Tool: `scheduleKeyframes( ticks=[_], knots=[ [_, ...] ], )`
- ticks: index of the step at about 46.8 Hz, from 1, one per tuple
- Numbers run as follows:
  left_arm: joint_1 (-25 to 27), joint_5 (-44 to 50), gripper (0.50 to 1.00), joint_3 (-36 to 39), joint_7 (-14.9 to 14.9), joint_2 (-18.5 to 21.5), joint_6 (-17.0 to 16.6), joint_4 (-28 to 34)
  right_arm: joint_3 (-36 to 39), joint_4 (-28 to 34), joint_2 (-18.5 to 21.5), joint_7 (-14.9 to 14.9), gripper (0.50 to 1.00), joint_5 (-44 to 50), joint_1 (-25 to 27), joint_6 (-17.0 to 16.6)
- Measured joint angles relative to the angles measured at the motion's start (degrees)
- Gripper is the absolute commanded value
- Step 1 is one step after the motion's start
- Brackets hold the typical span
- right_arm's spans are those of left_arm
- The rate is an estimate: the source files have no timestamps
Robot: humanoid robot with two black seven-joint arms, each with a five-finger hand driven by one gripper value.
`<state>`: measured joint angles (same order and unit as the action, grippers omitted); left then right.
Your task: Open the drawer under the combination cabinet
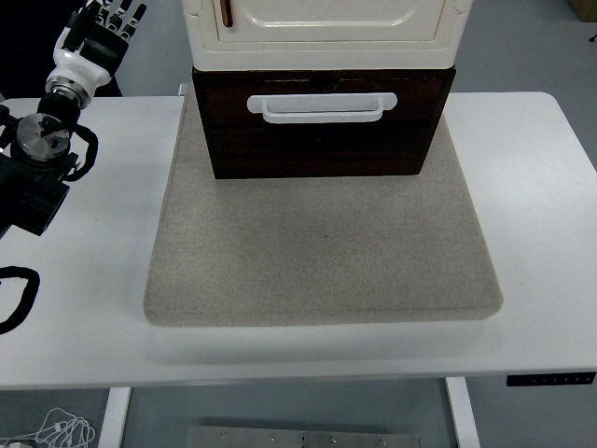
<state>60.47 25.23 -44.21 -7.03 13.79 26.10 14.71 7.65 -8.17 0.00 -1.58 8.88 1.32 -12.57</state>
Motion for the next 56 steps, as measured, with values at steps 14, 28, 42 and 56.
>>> scheduleKeyframes(
  ticks=[14,28,42,56],
  knots=[
    [0.0,-0.1,1.000,0.0,0.0,0.2,0.0,-0.6,0.0,0.0,0.0,0.0,0.926,0.0,0.0,0.0],
    [0.3,0.1,1.000,-0.4,0.5,3.0,0.1,-0.6,0.0,0.0,0.0,0.0,0.926,0.0,0.0,0.0],
    [6.8,-0.8,1.000,1.5,3.0,7.8,-1.5,-0.8,0.0,0.0,0.0,0.0,0.926,0.0,0.0,0.0],
    [17.4,-4.0,1.000,4.0,6.3,16.6,-3.8,3.2,0.0,0.0,0.0,0.0,0.926,0.0,0.0,0.0]
  ],
)
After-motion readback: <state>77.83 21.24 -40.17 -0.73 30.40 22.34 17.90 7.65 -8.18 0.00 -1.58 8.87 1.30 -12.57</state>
